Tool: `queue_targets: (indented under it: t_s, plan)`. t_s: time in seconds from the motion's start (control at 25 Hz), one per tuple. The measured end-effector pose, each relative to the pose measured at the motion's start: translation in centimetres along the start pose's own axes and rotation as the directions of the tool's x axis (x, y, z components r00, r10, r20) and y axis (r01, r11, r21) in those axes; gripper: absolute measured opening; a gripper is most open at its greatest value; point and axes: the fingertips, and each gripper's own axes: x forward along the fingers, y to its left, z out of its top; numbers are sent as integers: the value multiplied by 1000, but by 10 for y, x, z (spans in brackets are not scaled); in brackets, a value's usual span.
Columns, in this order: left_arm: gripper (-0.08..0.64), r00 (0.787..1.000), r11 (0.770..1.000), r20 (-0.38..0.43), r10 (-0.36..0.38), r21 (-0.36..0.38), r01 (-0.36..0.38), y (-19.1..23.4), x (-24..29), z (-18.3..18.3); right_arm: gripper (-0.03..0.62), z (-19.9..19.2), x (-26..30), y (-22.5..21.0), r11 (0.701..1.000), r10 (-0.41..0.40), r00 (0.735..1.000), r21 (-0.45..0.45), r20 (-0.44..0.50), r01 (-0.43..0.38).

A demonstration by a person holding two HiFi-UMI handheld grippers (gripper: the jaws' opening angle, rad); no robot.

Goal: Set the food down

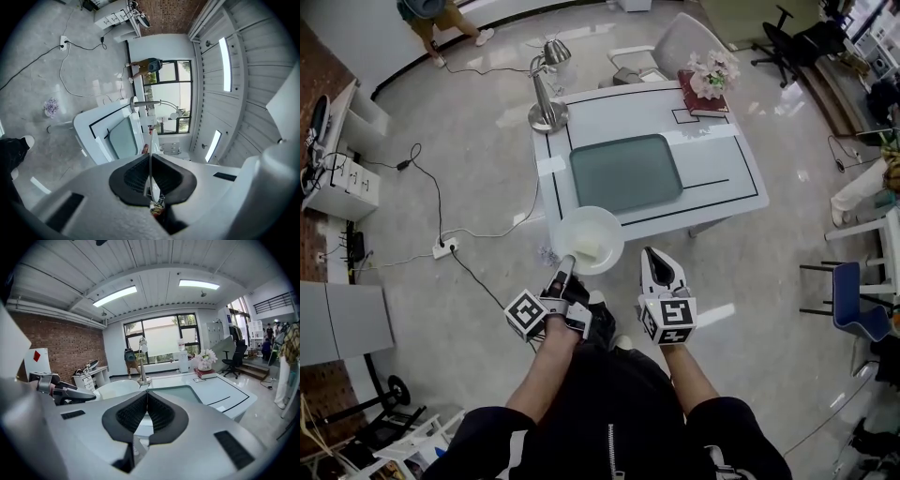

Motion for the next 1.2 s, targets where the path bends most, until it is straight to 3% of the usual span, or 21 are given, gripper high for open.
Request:
queue_targets:
  t_s: [0.64,1.2]
  plan:
    - [12,1000,999,-11,26,-31,-27,13,55,80,9,13,79,16,999,-35,997,-25,-65,33]
    - [12,994,999,96,43,-35,-40,19,65,125,9,17,112,18,999,22,996,-32,-89,-25]
